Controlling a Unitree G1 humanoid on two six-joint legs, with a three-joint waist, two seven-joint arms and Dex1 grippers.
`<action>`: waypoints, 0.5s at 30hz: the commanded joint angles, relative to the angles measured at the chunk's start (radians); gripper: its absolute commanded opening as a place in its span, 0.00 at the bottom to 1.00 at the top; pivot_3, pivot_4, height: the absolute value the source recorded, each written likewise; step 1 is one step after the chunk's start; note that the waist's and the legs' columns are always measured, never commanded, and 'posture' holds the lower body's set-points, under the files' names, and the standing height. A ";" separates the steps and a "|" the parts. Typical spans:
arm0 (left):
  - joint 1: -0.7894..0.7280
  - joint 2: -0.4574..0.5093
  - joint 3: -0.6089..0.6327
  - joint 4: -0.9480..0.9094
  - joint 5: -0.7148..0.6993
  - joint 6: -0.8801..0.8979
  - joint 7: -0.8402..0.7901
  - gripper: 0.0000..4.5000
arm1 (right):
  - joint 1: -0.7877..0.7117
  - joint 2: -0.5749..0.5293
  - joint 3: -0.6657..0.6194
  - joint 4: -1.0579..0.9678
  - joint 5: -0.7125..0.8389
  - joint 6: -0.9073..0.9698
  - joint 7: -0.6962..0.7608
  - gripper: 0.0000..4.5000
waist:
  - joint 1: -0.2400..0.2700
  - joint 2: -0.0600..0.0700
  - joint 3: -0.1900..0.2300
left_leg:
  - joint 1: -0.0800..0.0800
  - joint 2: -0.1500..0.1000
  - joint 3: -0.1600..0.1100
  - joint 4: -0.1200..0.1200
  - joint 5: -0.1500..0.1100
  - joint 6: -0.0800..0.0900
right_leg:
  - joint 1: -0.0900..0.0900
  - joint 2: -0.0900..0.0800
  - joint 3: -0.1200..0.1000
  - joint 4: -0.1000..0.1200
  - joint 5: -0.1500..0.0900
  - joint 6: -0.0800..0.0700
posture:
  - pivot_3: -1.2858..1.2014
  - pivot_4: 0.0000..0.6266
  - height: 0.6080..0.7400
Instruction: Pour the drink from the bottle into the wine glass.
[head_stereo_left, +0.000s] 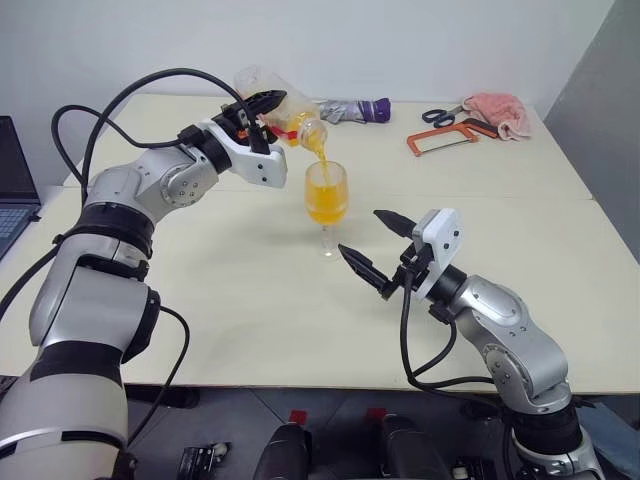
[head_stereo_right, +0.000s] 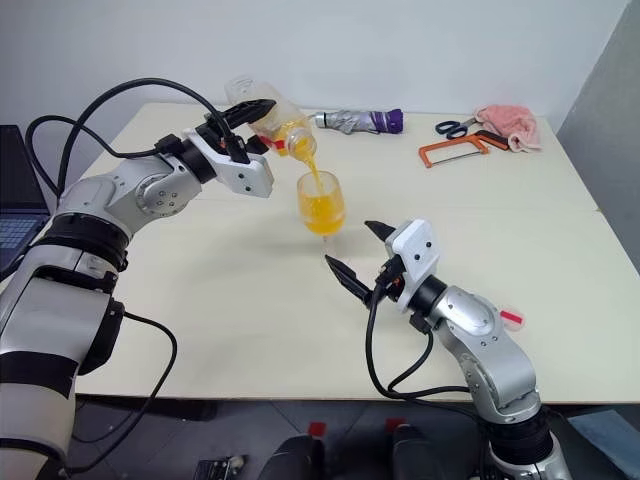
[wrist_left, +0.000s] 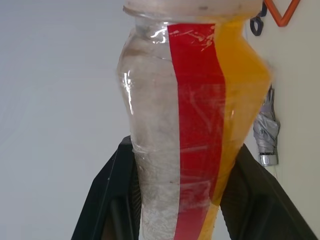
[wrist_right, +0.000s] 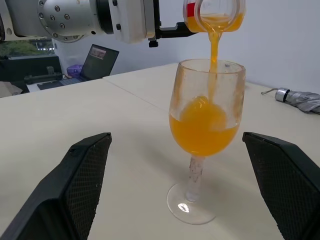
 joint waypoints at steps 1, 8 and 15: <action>-0.042 0.019 0.002 -0.003 0.001 0.000 0.025 0.37 | -0.001 0.004 -0.004 -0.037 0.006 -0.021 0.000 1.00 | 0.000 0.000 0.000 | 0.000 0.000 0.000 0.000 0.000 0.000 | 0.000 0.000 0.000 0.000 0.000 0.000 | 0.52 0.24 1.00; -0.046 0.021 -0.006 0.000 0.005 -0.002 0.031 0.37 | 0.001 0.006 -0.002 -0.038 0.007 -0.021 0.000 1.00 | 0.000 0.000 0.000 | 0.000 0.000 0.000 0.000 0.000 0.000 | 0.000 0.000 0.000 0.000 0.000 0.000 | 0.52 0.24 1.00; -0.048 0.021 -0.005 0.003 0.009 -0.003 0.032 0.37 | 0.001 0.005 -0.002 -0.039 0.007 -0.020 0.001 1.00 | 0.000 0.000 0.000 | 0.000 0.000 0.000 0.000 0.000 0.000 | 0.000 0.000 0.000 0.000 0.000 0.000 | 0.52 0.24 1.00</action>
